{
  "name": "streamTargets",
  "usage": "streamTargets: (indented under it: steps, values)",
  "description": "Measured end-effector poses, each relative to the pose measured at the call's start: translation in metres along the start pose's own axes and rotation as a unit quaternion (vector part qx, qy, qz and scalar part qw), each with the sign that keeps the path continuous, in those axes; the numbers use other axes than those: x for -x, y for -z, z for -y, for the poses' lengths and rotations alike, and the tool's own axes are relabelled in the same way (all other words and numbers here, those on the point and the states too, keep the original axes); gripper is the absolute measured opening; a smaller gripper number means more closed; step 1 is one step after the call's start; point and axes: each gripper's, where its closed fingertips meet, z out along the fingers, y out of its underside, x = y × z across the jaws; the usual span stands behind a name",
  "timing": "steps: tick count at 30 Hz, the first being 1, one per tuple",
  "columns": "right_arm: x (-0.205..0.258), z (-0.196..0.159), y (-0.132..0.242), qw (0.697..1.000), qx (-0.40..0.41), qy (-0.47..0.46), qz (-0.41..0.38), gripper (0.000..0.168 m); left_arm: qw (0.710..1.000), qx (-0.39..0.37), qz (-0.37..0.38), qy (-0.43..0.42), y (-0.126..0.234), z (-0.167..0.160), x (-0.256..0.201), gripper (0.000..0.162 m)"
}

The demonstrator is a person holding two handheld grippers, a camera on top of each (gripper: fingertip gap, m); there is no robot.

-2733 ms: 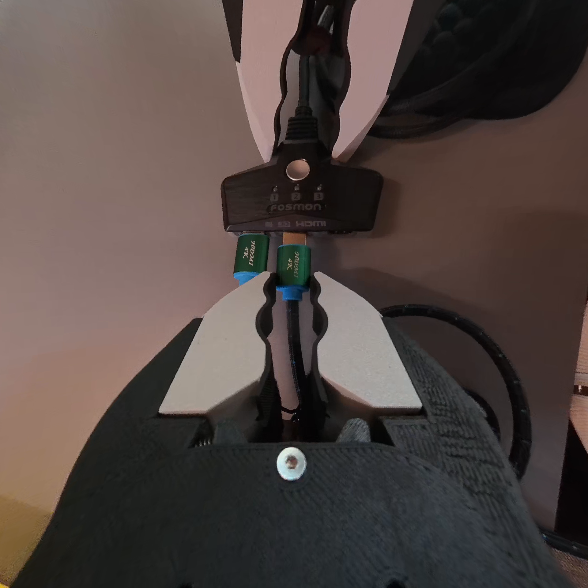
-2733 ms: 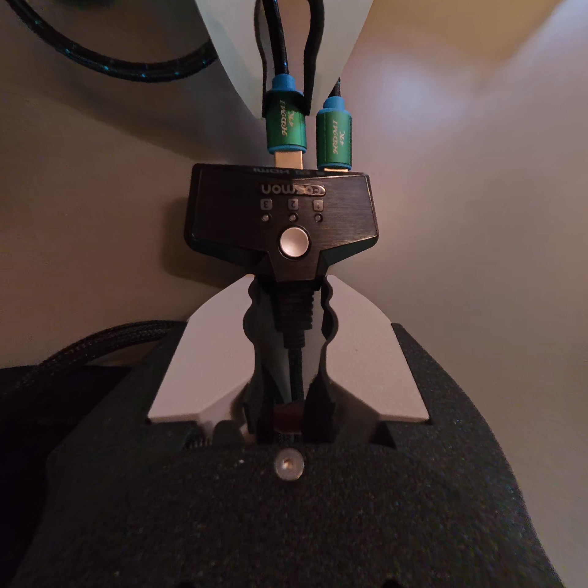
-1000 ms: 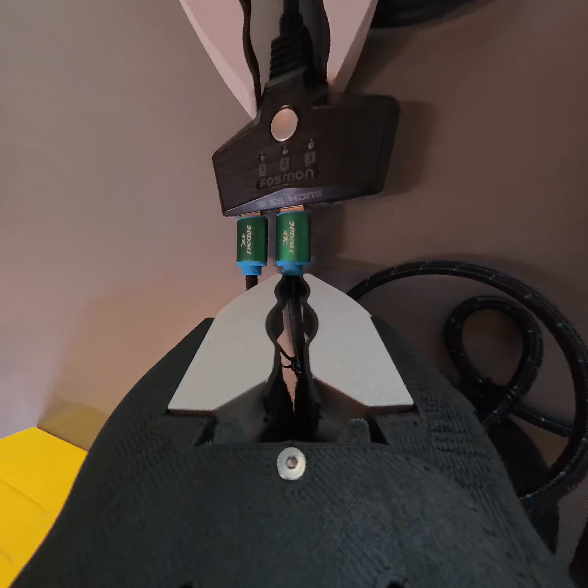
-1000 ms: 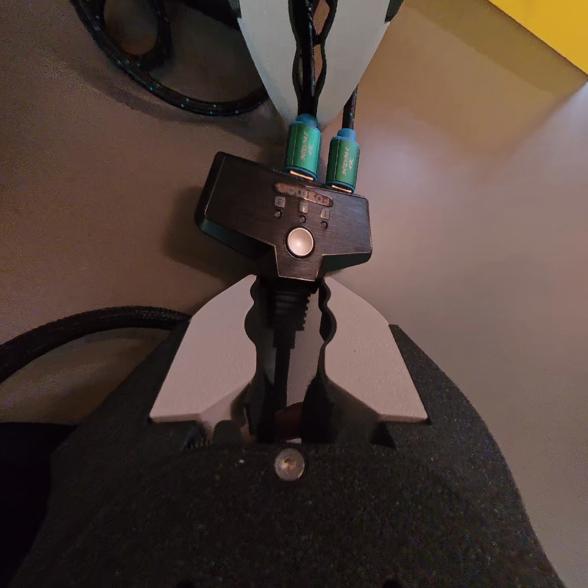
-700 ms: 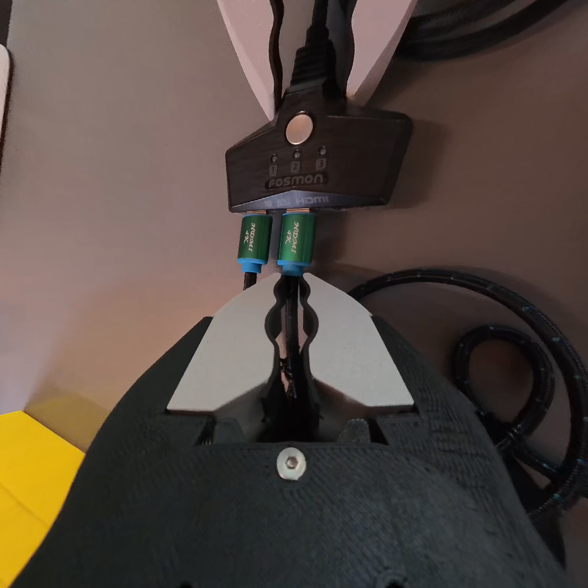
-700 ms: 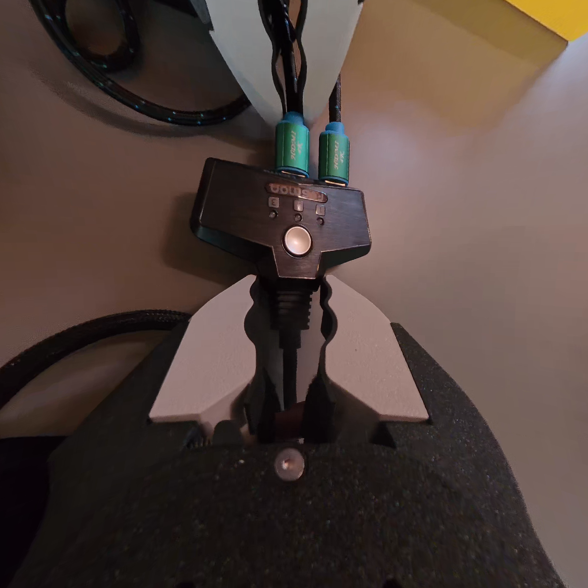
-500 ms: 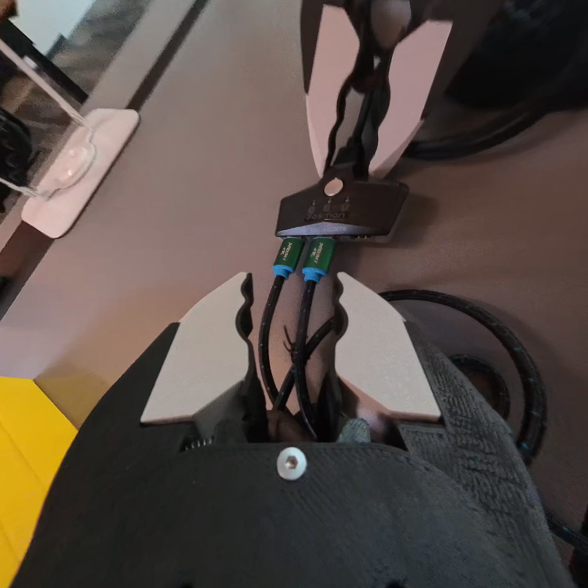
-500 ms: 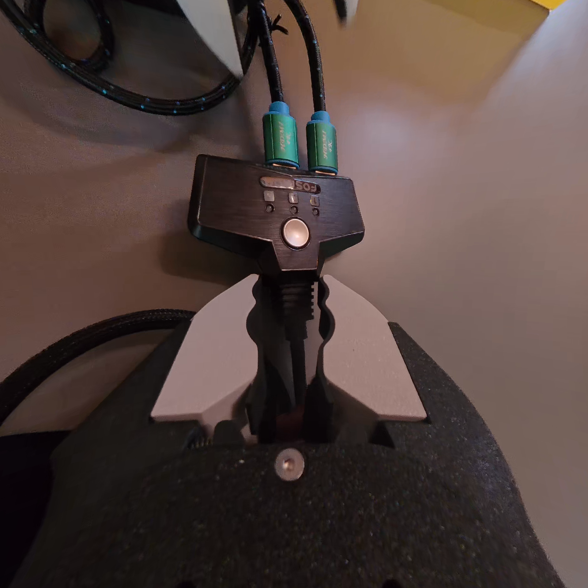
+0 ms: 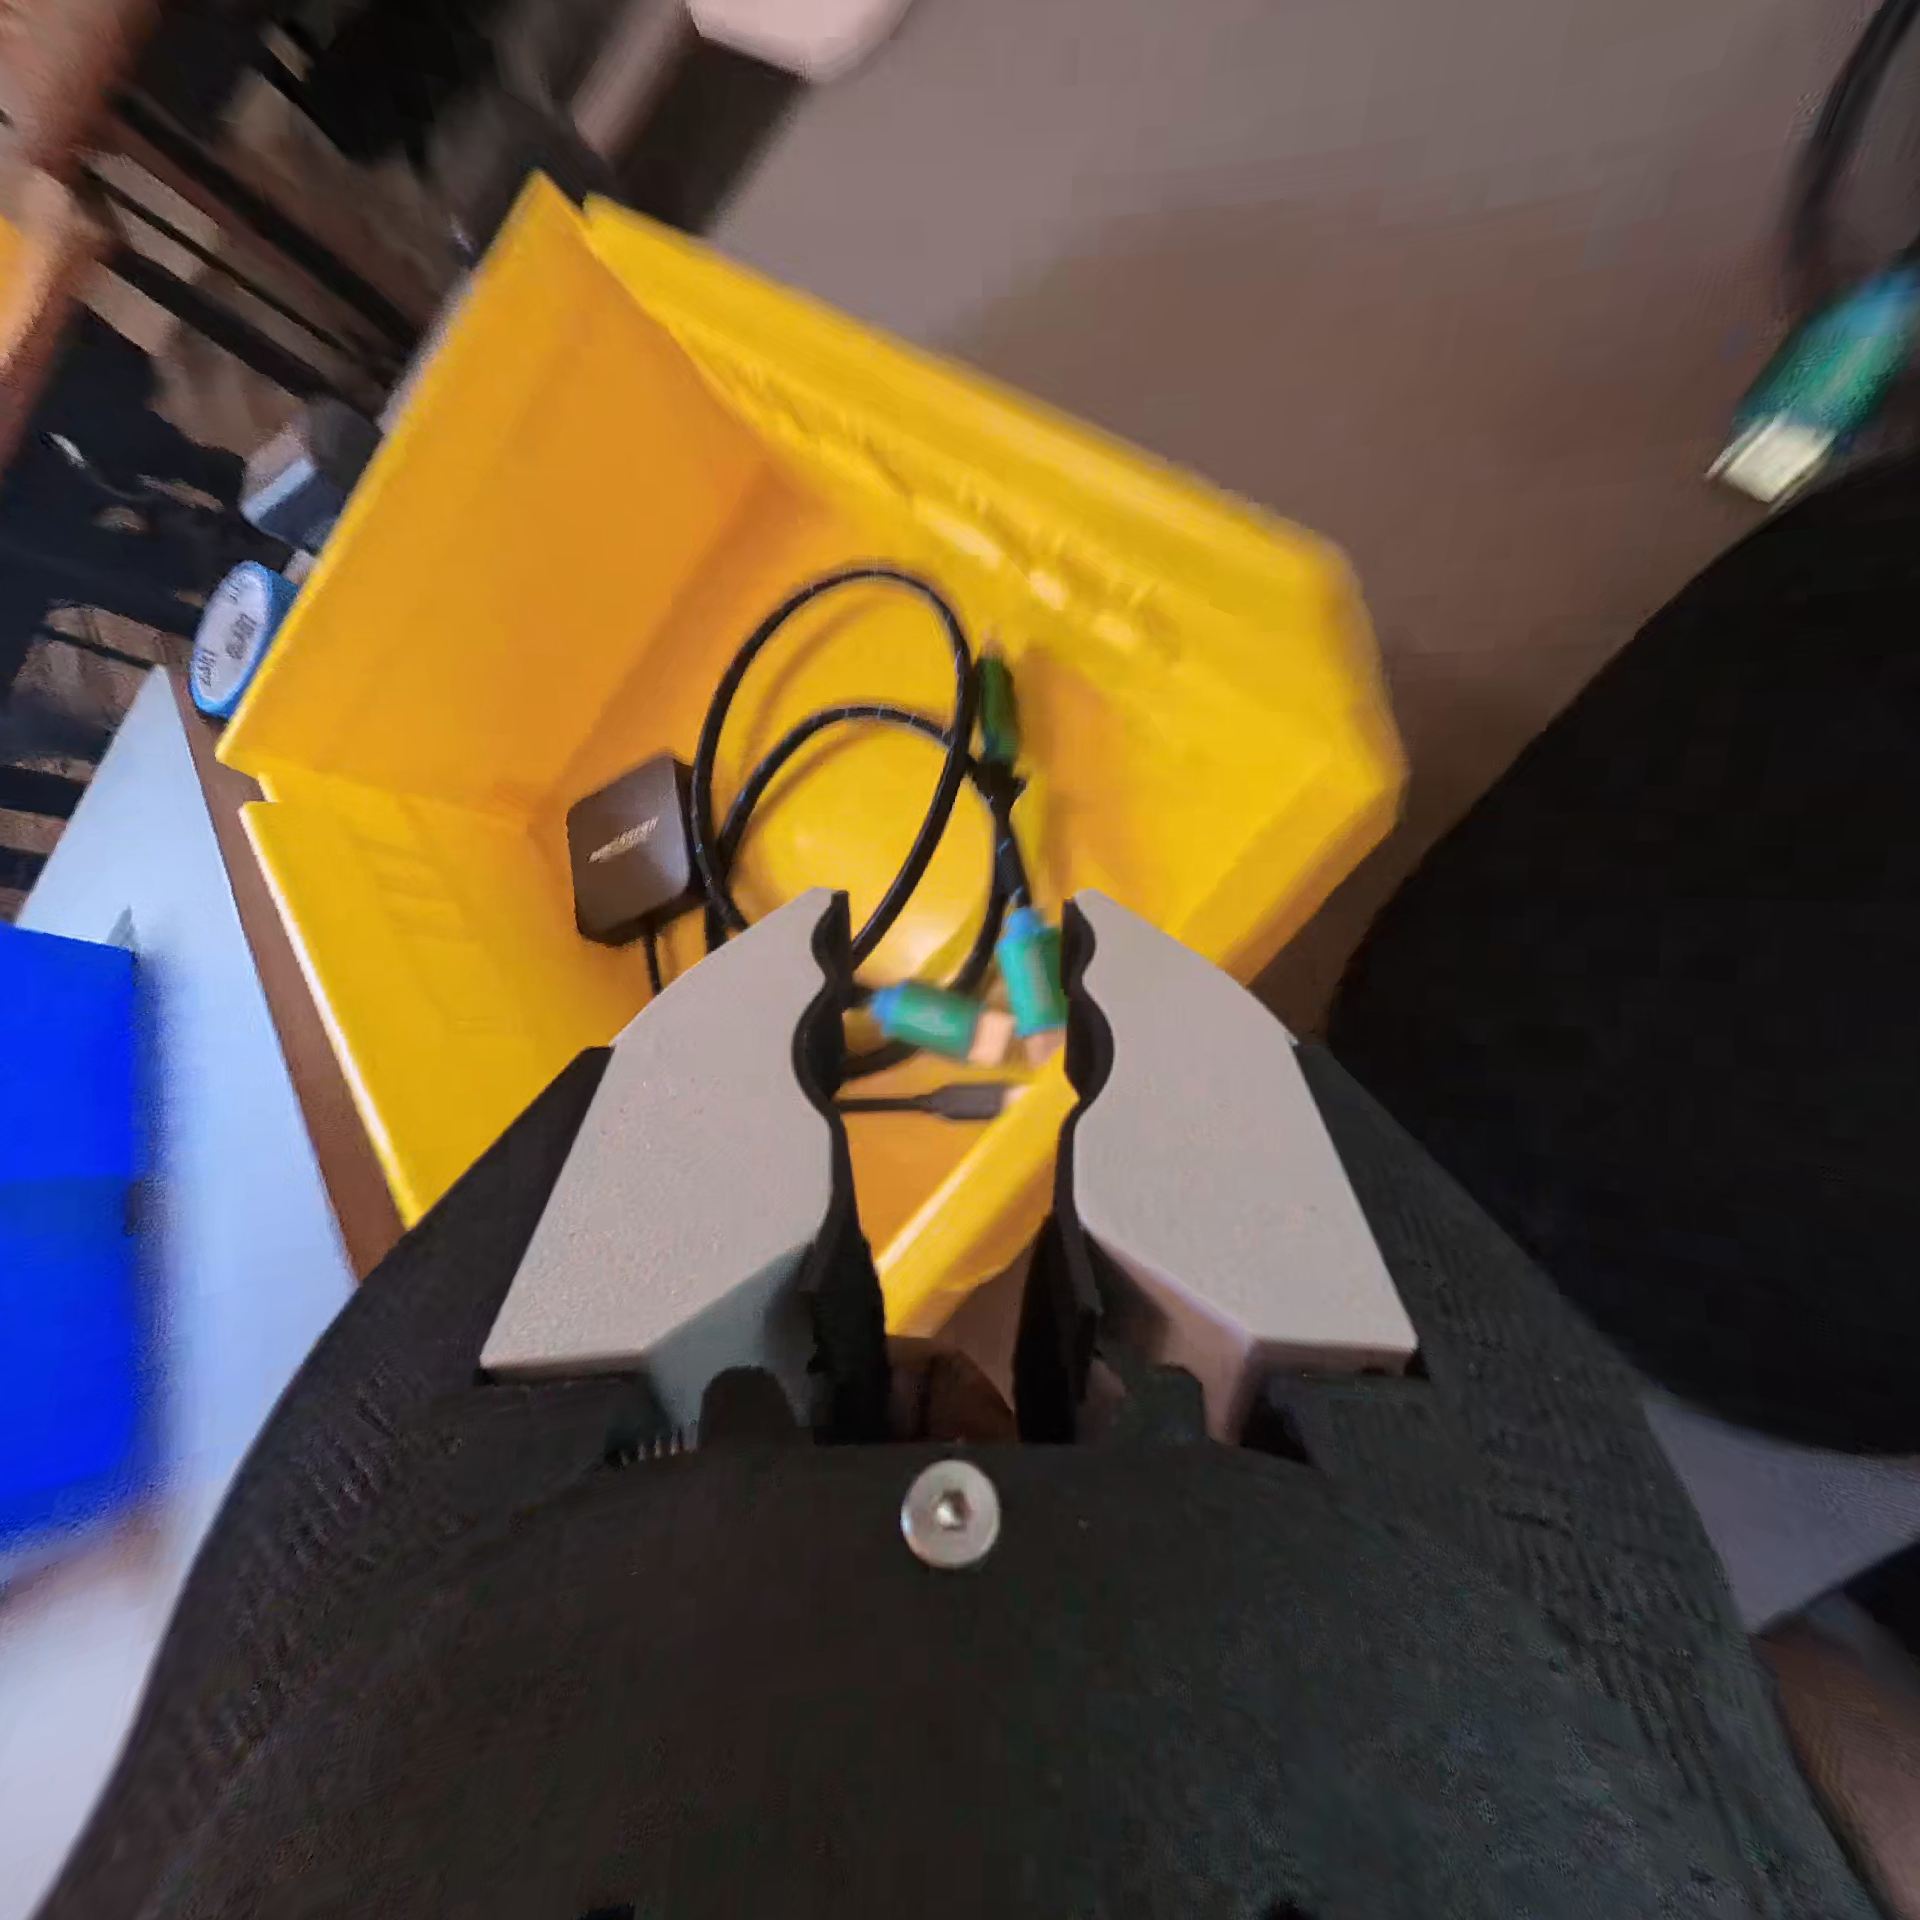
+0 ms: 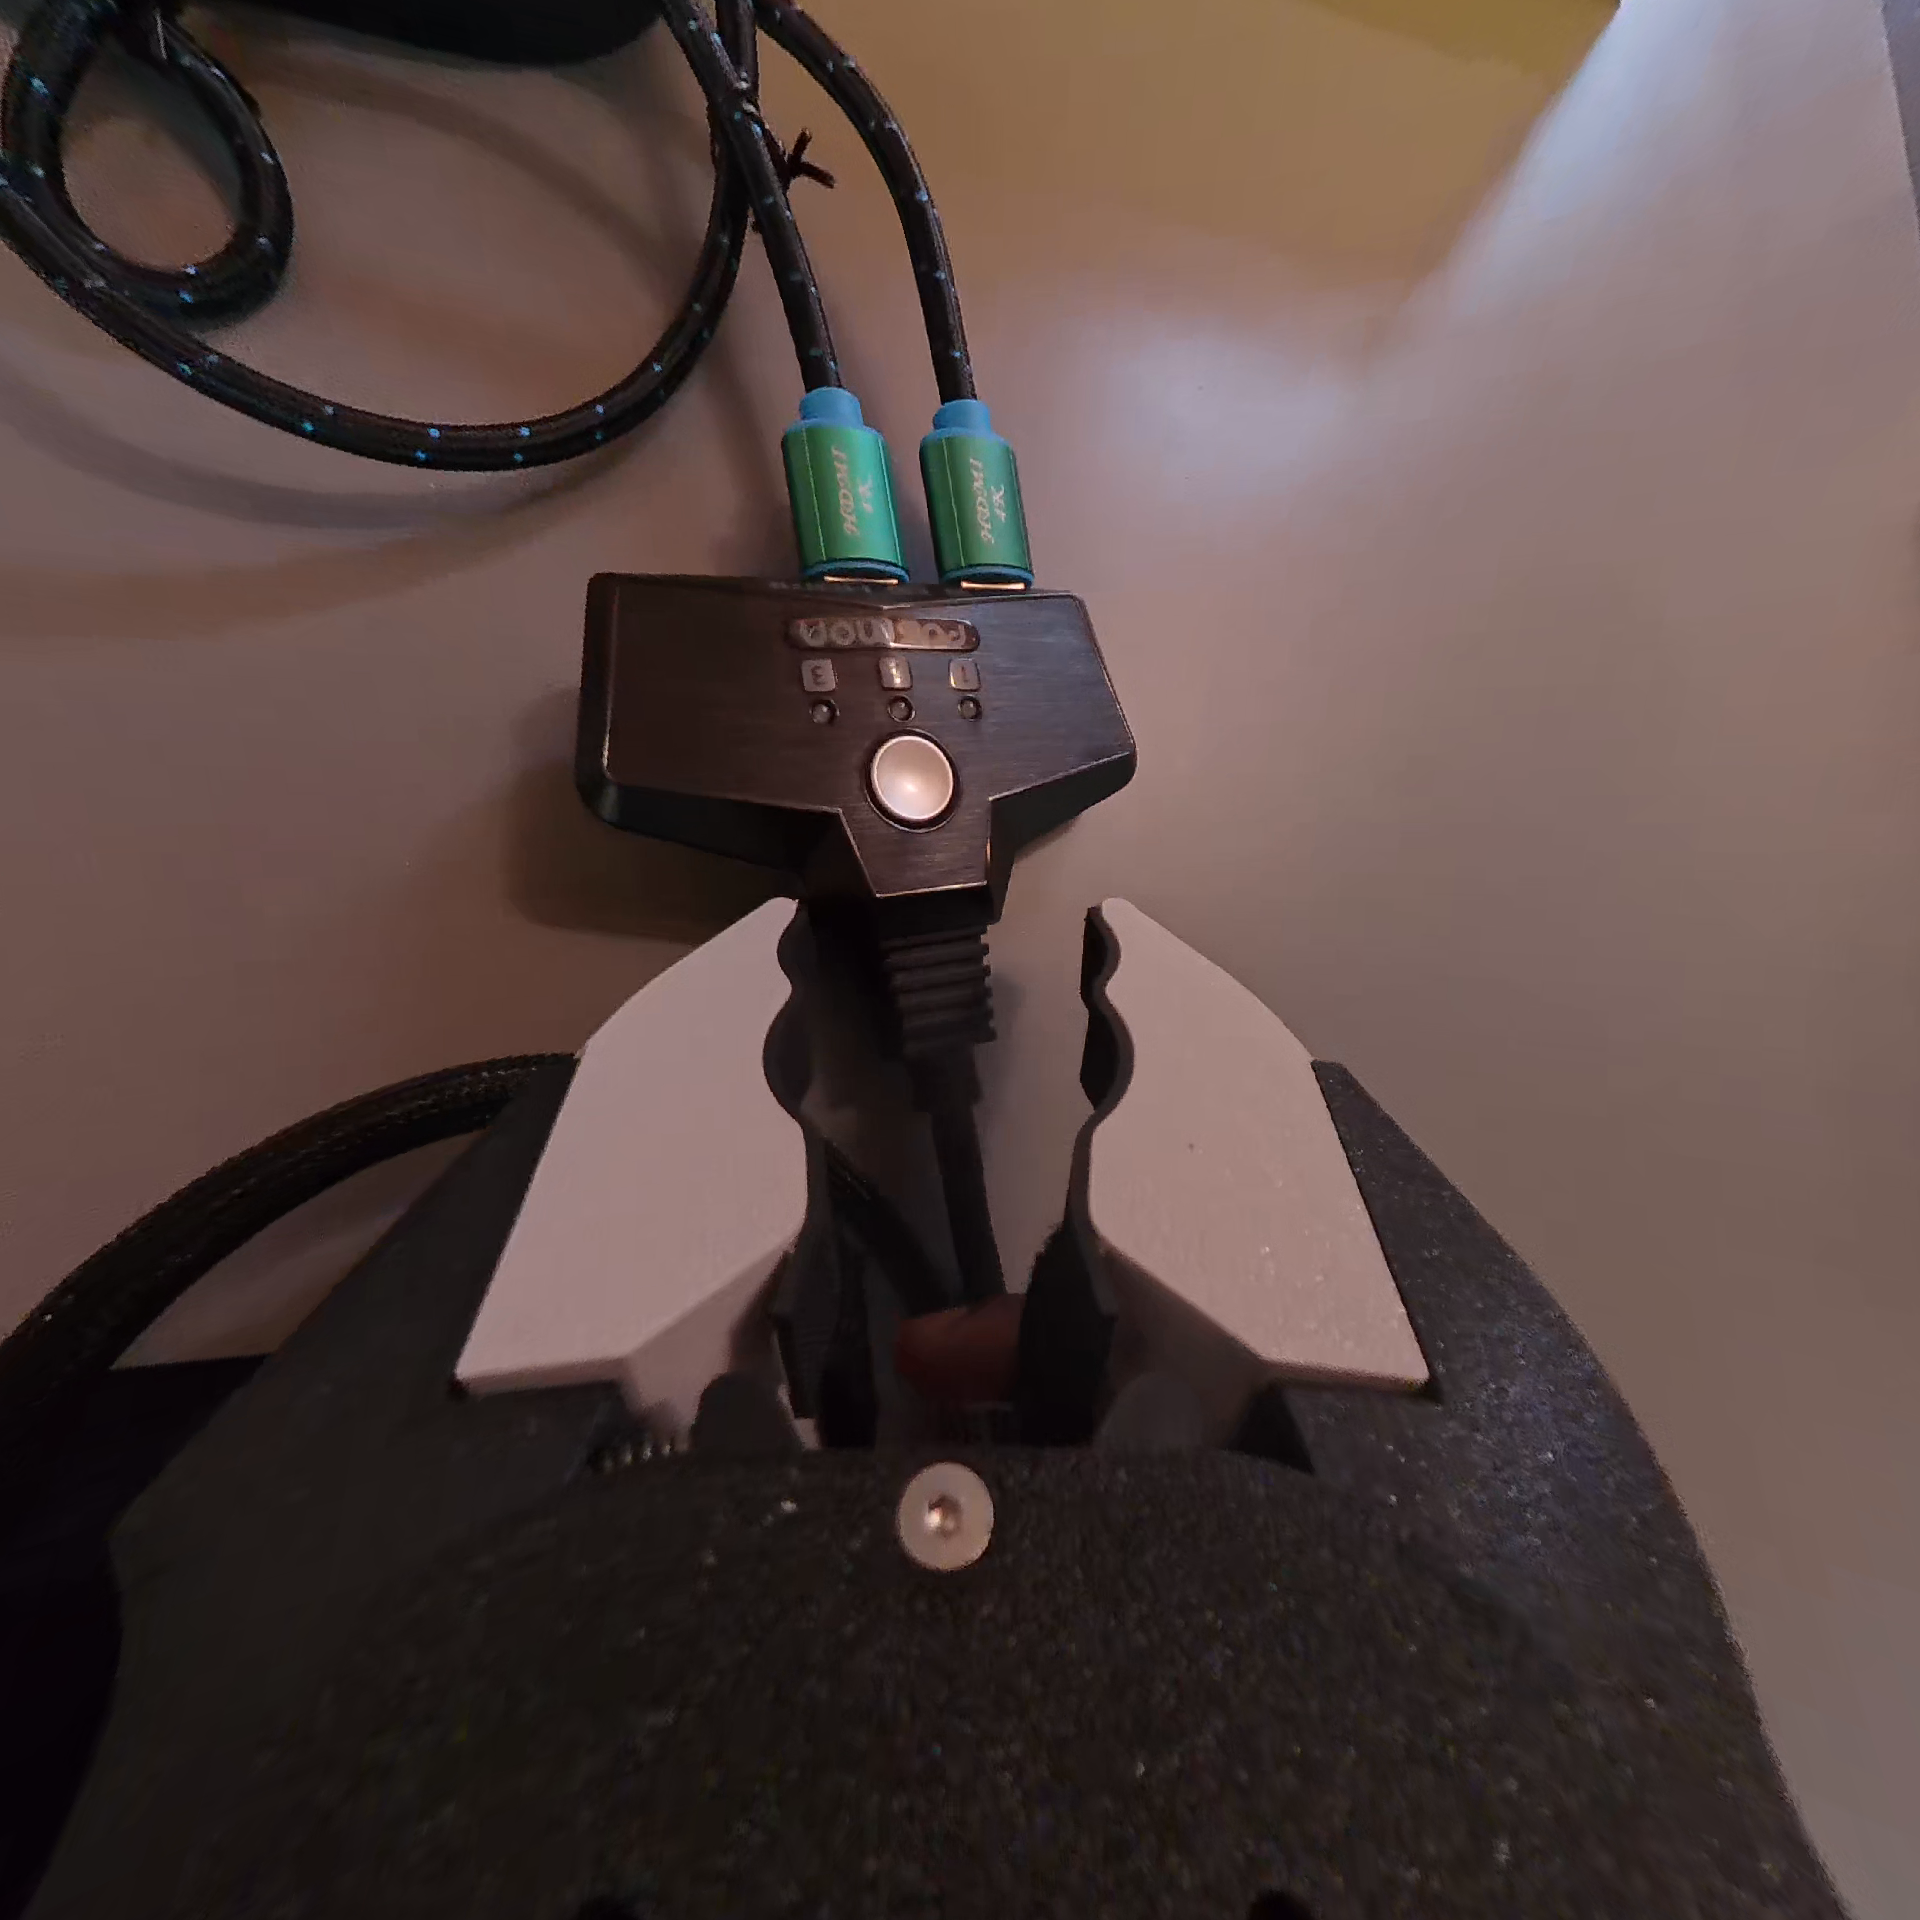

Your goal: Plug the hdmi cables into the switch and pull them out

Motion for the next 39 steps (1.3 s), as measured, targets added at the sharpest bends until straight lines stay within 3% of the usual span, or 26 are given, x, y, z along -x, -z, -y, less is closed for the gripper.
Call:
streamTargets:
  steps: [3,5,8,9,11,13,16,18,19,22,24,26,28,30,32,35,39]
  values:
    - [0.000,0.000,0.001,1.000,-0.003,0.000,-0.005,0.050,0.995,0.082,-0.018,-0.058,-0.031,-0.015,0.024,0.034]
    - [-0.001,0.001,0.002,1.000,-0.007,0.002,-0.007,0.050,0.989,0.108,-0.075,-0.068,-0.050,-0.018,0.018,0.034]
    - [-0.001,0.000,0.001,1.000,-0.007,-0.003,-0.003,0.050,0.970,0.197,-0.106,-0.097,-0.081,-0.048,0.020,0.034]
    - [-0.001,-0.001,0.001,1.000,-0.006,-0.003,-0.004,0.050,0.963,0.230,-0.098,-0.099,-0.088,-0.059,0.024,0.014]
    - [-0.002,-0.002,0.002,1.000,-0.005,0.000,-0.010,0.049,0.979,0.192,-0.064,-0.036,-0.091,-0.044,0.033,0.011]
    - [-0.004,0.000,0.005,1.000,-0.010,0.003,-0.014,0.050,0.995,0.088,-0.013,0.049,-0.077,-0.008,0.047,0.007]
    - [-0.007,0.002,0.006,0.999,-0.007,0.015,-0.029,0.053,0.974,-0.120,0.103,0.162,-0.023,0.050,0.080,0.006]
    - [-0.009,0.006,0.007,0.999,-0.005,0.026,-0.044,0.055,0.917,-0.291,0.129,0.239,0.026,0.089,0.088,0.006]
    - [-0.010,0.009,0.008,0.998,-0.011,0.031,-0.050,0.055,0.872,-0.388,0.115,0.277,0.052,0.109,0.084,0.006]
    - [-0.018,0.019,0.019,0.995,-0.034,0.033,-0.084,0.053,0.678,-0.635,-0.030,0.368,0.125,0.154,0.055,0.006]
    - [-0.032,0.029,0.032,0.988,-0.070,0.026,-0.133,0.048,0.567,-0.695,-0.121,0.425,0.145,0.164,0.040,0.006]
    - [-0.045,0.050,0.052,0.971,-0.132,0.033,-0.197,0.043,0.512,-0.706,-0.175,0.457,0.143,0.174,0.025,0.006]
    - [-0.047,0.079,0.073,0.942,-0.208,0.064,-0.255,0.039,0.492,-0.697,-0.203,0.481,0.130,0.185,0.010,0.006]
    - [-0.035,0.111,0.089,0.907,-0.289,0.100,-0.289,0.035,0.500,-0.676,-0.219,0.494,0.113,0.199,-0.008,0.006]
    - [-0.015,0.139,0.096,0.877,-0.351,0.136,-0.299,0.033,0.552,-0.641,-0.204,0.492,0.090,0.214,-0.026,0.006]
    - [0.010,0.170,0.093,0.847,-0.396,0.179,-0.306,0.033,0.660,-0.584,-0.148,0.449,0.054,0.237,-0.059,0.006]
    - [0.020,0.192,0.094,0.817,-0.419,0.191,-0.346,0.034,0.723,-0.549,-0.120,0.402,0.033,0.259,-0.094,0.006]
